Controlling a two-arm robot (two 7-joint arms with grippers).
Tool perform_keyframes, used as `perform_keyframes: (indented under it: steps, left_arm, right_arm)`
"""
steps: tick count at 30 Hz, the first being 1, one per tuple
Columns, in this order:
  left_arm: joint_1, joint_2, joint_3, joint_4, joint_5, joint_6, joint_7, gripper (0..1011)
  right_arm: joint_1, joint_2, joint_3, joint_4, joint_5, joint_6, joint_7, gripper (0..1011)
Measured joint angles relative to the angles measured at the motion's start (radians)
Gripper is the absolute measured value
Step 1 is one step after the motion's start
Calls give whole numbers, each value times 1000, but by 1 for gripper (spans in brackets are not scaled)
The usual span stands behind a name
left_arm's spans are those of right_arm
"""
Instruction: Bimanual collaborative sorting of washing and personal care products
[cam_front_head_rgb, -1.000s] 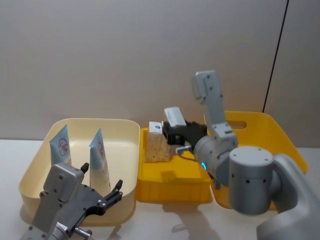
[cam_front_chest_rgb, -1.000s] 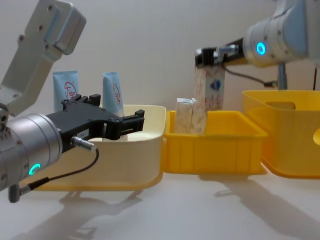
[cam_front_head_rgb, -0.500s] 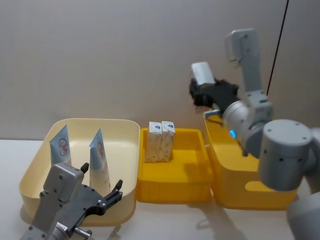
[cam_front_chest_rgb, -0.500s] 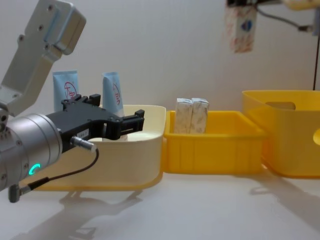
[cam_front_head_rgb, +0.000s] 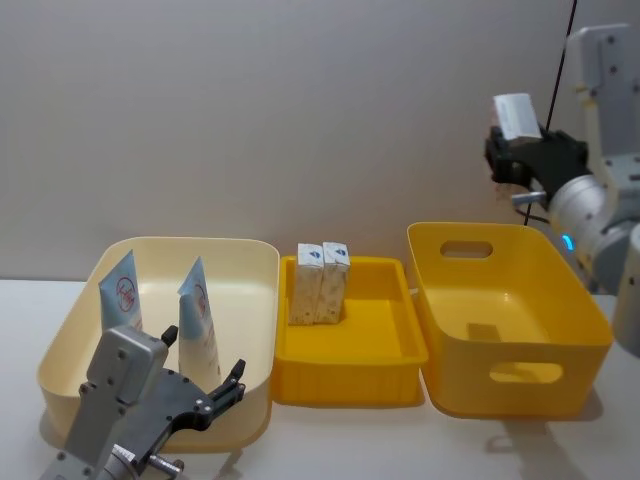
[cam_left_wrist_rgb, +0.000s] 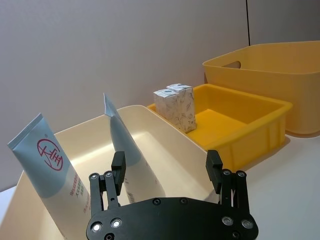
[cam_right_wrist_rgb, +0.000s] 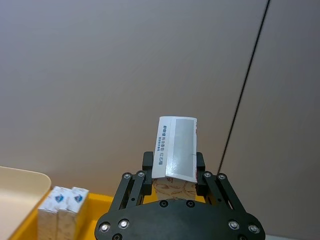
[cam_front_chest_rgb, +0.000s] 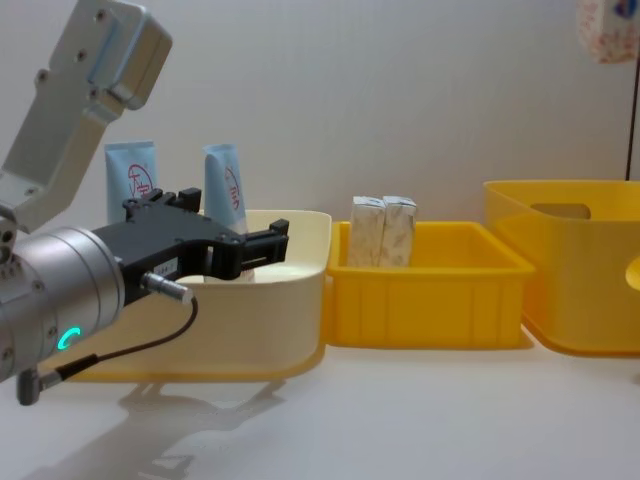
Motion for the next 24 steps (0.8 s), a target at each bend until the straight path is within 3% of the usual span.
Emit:
perform_keyframes:
  steps: [12, 24]
  left_arm:
    - [0, 0, 0, 0, 0, 0, 0, 1002]
    - [0, 0, 0, 0, 0, 0, 0, 1002]
  right_arm:
    - [-14, 26, 46, 26, 12, 76, 21, 451]
    - [20, -9, 43, 167, 38, 123, 60, 451]
